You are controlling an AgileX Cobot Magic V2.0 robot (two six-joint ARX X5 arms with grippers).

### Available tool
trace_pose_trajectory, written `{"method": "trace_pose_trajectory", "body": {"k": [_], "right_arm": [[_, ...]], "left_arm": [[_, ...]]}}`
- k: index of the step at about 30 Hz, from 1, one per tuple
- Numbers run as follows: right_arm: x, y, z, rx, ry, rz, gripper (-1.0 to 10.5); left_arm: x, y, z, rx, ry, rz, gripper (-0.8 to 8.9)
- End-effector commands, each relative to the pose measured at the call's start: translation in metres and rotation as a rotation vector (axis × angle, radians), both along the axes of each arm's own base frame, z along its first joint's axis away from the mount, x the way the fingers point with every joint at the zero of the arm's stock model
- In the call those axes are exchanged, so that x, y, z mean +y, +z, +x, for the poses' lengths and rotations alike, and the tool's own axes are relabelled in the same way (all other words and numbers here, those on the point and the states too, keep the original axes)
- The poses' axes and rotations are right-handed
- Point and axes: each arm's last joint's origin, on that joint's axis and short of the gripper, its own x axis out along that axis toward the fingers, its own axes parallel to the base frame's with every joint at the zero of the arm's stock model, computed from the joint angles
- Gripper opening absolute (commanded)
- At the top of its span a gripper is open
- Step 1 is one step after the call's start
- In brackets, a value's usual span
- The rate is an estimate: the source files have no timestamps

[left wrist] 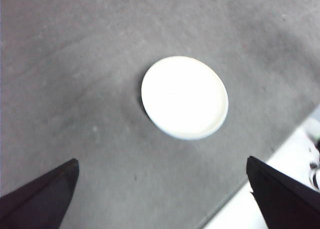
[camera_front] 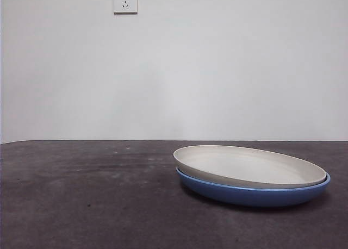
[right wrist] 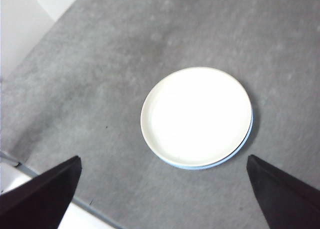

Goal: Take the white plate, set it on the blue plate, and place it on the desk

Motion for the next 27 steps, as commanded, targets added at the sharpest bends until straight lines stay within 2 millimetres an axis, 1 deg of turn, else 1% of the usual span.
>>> {"method": "trace_pose_trajectory", "body": {"k": [1, 5, 8, 12, 15, 18, 20, 23, 27], "right_arm": [[0.002, 0.003, 0.008, 0.029, 0.024, 0.031, 6.4], [0.006, -0.002, 0.025, 0.107, 0.063, 0.044, 6.4], [0.009, -0.012, 0.04, 0.174, 0.069, 0.032, 6.4], [0.012, -0.036, 0.066, 0.271, 0.077, 0.007, 6.4], [0.015, -0.056, 0.086, 0.311, 0.07, 0.008, 6.4], [0.017, -0.072, 0.104, 0.346, 0.062, 0.004, 6.4], [0.018, -0.079, 0.116, 0.365, 0.056, 0.0, 6.4], [0.019, -0.089, 0.135, 0.378, 0.049, 0.001, 6.4], [0.022, -0.109, 0.16, 0.423, 0.044, -0.003, 6.4]], "left_arm": [[0.021, -0.012, -0.029, 0.016, -0.014, 0.039, 7.51], [0.048, -0.027, -0.065, -0.035, -0.001, 0.001, 7.51], [0.067, -0.035, -0.092, -0.131, 0.005, -0.075, 7.51], [0.09, -0.049, -0.125, -0.217, 0.022, -0.161, 7.51], [0.102, -0.06, -0.142, -0.255, 0.024, -0.192, 7.51], [0.109, -0.072, -0.151, -0.26, 0.037, -0.219, 7.51], [0.11, -0.08, -0.153, -0.241, 0.05, -0.227, 7.51], [0.11, -0.093, -0.153, -0.208, 0.066, -0.23, 7.51], [0.108, -0.108, -0.149, -0.176, 0.068, -0.207, 7.51]]}}
